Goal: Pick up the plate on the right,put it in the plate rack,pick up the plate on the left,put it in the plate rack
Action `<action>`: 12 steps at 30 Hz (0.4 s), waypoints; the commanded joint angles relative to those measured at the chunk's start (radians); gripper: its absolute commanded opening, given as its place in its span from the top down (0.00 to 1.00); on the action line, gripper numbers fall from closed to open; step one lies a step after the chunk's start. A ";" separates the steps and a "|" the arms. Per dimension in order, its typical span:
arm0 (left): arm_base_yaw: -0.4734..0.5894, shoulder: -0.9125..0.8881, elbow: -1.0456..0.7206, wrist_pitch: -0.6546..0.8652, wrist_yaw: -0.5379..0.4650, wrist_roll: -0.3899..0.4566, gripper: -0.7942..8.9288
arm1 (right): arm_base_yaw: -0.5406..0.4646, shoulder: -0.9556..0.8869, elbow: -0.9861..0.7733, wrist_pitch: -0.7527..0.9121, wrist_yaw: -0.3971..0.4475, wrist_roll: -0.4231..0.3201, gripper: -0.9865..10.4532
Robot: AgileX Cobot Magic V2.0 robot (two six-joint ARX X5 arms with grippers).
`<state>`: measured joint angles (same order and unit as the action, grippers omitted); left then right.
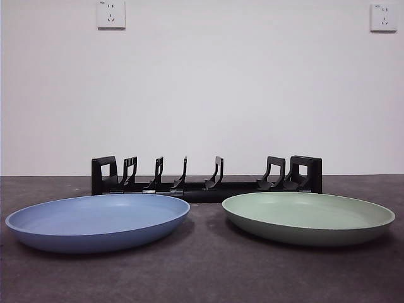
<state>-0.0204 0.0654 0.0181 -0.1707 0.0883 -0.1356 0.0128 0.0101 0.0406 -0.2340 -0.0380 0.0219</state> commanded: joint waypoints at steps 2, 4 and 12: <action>0.002 0.000 -0.010 0.008 0.015 -0.036 0.92 | -0.001 -0.001 -0.009 0.023 -0.014 0.115 0.92; 0.002 0.000 -0.003 0.003 0.046 -0.062 0.92 | -0.001 -0.001 -0.008 0.054 -0.014 0.167 0.92; 0.002 0.021 0.122 -0.081 0.104 -0.108 0.93 | -0.001 0.035 0.109 0.086 -0.057 0.270 0.92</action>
<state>-0.0204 0.0849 0.1215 -0.2493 0.1883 -0.2295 0.0128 0.0380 0.1265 -0.1539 -0.0872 0.2619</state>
